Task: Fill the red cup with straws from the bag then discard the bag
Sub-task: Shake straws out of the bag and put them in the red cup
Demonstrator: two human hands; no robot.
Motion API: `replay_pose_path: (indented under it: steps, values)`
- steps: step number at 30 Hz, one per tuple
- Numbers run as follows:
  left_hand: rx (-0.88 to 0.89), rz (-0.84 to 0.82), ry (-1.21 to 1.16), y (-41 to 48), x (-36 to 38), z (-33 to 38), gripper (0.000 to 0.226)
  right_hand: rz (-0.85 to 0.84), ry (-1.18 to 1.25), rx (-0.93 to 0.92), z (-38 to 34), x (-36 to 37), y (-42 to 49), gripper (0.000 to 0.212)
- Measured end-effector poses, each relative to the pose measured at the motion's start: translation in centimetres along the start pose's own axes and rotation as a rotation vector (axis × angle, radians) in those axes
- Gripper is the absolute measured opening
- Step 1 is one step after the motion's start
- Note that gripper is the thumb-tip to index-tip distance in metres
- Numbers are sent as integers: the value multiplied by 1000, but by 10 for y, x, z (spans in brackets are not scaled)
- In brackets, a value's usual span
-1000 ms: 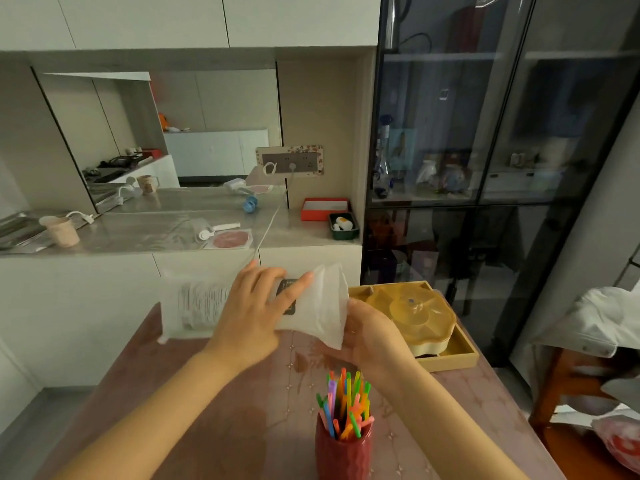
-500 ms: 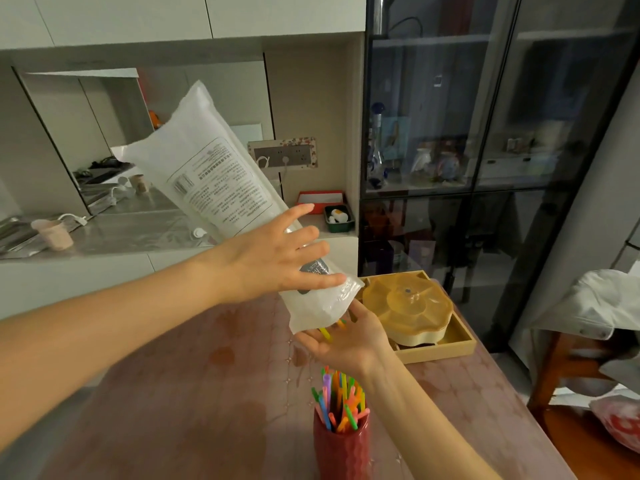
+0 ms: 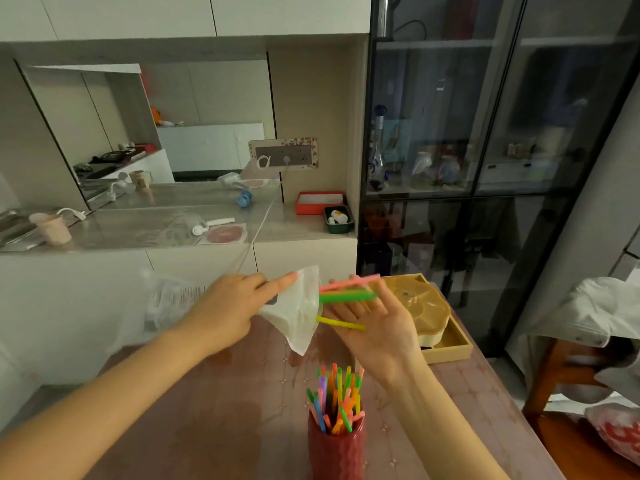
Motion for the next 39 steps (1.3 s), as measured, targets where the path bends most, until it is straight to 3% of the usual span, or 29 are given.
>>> replay_pose_path:
  steps: [3, 6, 8, 12, 16, 21, 23, 29, 32, 39]
  values:
    - [-116, -5, -231, -7, 15, -9, 100, -52, -98, -77, -5, 4, -7, 74]
    - [-137, 36, -316, -11, 18, -4, 95, -115, -417, -86, 14, 18, -11, 59]
    - [-99, 42, -333, -11, 18, 9, 93, -130, -495, -93, 25, 25, -7, 54]
    - [-35, 12, -347, -16, 23, 26, 93, 28, -428, -110, 15, 20, 5, 41]
    - [-85, -30, -380, -28, 39, 10, 95, 141, -423, -253, -23, 9, 4, 46]
    - [-229, -108, -494, -52, 69, -17, 90, 163, 27, -454, -83, -2, -20, 43]
    - [-288, -94, -534, -65, 77, -29, 88, 174, 51, -488, -102, -7, -32, 44]
    - [-413, -67, -617, -93, 91, -49, 85, 43, -336, -333, -83, 12, -36, 51]
    - [-416, -30, -644, -95, 84, -45, 83, -18, -582, -317, -70, 28, -35, 51]
    - [-422, -21, -702, -94, 82, -37, 81, -215, -912, -237, -36, 65, -22, 49]
Point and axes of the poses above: each hand's wrist, its own y-axis towards the middle knuckle, its own x-axis out of the palm, z = x × y, the point moved 10 cm from there along y, towards the middle knuckle, and after that the axes turned 10 degrees about -z, right-handed, at the moved point
